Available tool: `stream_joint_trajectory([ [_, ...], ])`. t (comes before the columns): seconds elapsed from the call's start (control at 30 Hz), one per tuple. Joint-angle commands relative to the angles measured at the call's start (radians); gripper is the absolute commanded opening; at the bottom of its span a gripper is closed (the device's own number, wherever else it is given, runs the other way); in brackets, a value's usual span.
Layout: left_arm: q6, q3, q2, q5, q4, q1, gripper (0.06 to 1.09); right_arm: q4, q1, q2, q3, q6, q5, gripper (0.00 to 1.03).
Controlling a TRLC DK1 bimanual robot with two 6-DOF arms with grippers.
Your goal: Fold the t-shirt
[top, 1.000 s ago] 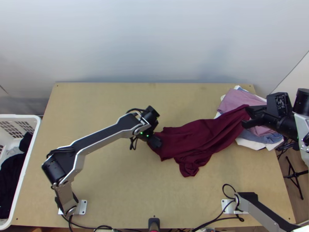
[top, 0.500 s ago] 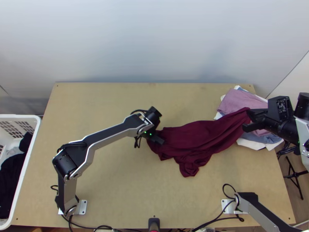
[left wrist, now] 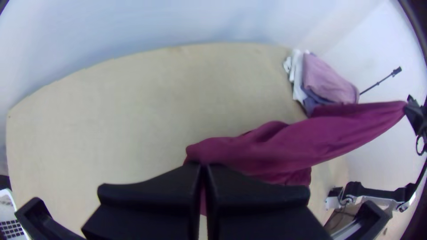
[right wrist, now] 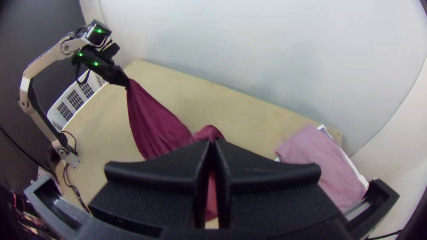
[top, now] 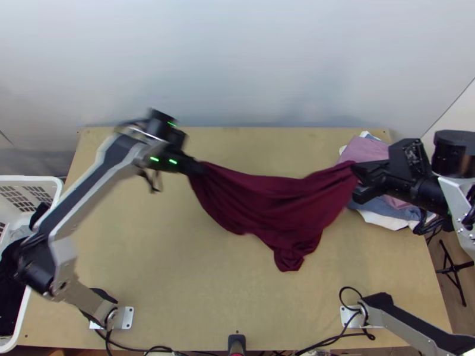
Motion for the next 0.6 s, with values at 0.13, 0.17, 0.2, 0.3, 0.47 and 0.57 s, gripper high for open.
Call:
stream_joint_trajectory([
  [0.13, 0.012, 0.299, -0.208, 0.084, -0.178, 0.298, 0.1, 0.059, 0.038, 0.076, 0.245, 0.053, 0.028, 0.03],
  [0.17, 0.007, 0.348, -0.211, 0.085, -0.191, 0.321, 0.1, 0.062, 0.007, 0.076, 0.268, 0.071, 0.03, 0.03],
  [0.2, 0.003, 0.399, -0.211, 0.085, -0.207, 0.341, 0.1, 0.068, -0.016, 0.075, 0.286, 0.085, 0.03, 0.03],
  [0.3, 0.0, 0.485, -0.217, 0.084, -0.225, 0.39, 0.1, 0.068, -0.057, 0.067, 0.302, 0.088, 0.031, 0.03],
  [0.47, 0.004, 0.382, -0.274, 0.084, -0.248, 0.349, 0.1, 0.05, -0.078, 0.004, 0.153, 0.074, 0.031, 0.03],
  [0.57, 0.014, 0.165, -0.354, 0.082, -0.24, 0.219, 0.1, 0.019, -0.037, -0.049, -0.013, 0.035, 0.03, 0.03],
])
